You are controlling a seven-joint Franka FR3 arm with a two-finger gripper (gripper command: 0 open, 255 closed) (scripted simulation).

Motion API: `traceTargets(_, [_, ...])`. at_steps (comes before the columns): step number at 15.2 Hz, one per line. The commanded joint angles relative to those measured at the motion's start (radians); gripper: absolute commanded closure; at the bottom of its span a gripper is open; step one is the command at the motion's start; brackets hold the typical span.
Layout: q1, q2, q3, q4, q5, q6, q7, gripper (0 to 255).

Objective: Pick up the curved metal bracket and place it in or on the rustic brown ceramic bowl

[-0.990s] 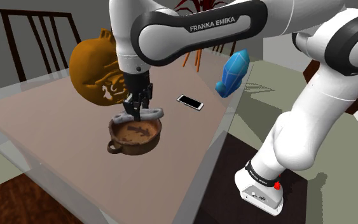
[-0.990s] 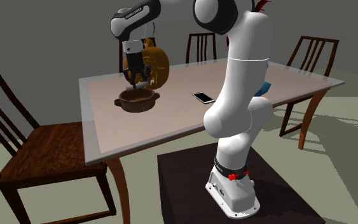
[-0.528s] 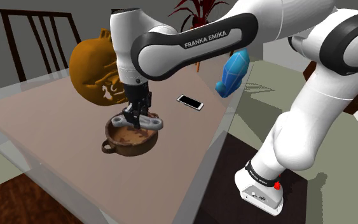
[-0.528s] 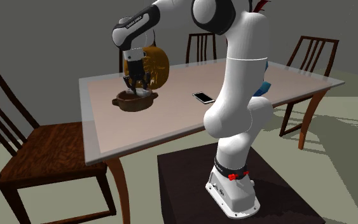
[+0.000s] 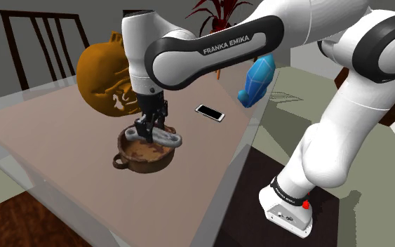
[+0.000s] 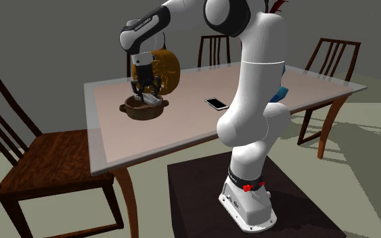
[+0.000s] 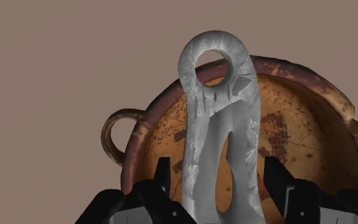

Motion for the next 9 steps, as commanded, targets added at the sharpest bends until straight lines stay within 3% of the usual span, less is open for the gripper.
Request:
traceTargets(1, [0.0, 0.001, 0.0, -0.001, 0.0, 0.001, 0.0, 0])
traceTargets(5, [0.0, 0.001, 0.0, 0.0, 0.0, 0.001, 0.0, 0])
traceTargets(9, [-0.001, -0.008, 0.0, 0.118, 0.004, -0.125, -0.002, 0])
